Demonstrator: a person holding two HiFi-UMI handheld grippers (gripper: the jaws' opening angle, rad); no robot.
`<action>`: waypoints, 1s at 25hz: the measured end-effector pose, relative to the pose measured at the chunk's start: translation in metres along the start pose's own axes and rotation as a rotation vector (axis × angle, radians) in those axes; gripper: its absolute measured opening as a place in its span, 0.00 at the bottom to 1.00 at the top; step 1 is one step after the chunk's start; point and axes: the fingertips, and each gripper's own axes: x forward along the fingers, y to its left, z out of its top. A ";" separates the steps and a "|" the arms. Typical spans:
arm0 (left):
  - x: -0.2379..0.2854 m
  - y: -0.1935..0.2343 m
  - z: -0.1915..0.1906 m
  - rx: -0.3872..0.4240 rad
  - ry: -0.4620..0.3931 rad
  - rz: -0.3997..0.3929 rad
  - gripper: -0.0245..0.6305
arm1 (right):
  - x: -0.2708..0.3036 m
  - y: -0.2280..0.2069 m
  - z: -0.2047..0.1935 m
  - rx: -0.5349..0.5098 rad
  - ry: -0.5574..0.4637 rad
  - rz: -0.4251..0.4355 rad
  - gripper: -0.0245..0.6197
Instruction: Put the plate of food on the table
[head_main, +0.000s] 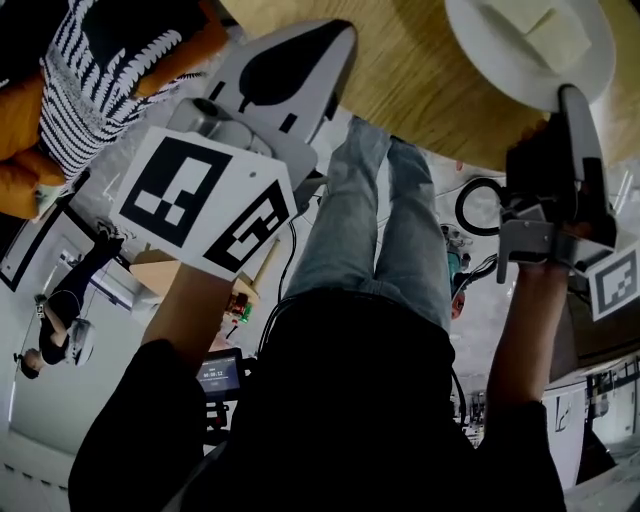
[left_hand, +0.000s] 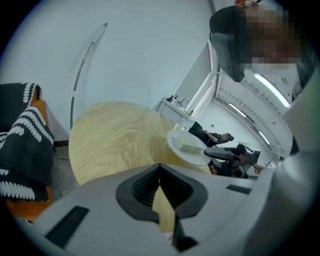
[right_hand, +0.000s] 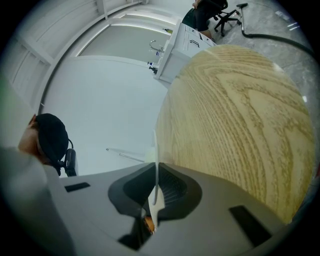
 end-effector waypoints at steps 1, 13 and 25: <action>0.001 0.000 0.000 -0.002 0.001 0.000 0.05 | 0.000 0.000 0.000 0.003 -0.002 0.000 0.07; 0.007 -0.005 -0.001 -0.018 0.026 -0.007 0.05 | 0.001 -0.003 -0.002 0.030 0.015 -0.015 0.07; 0.013 -0.012 0.003 -0.008 0.022 -0.020 0.05 | -0.003 -0.013 -0.005 0.033 0.034 -0.059 0.07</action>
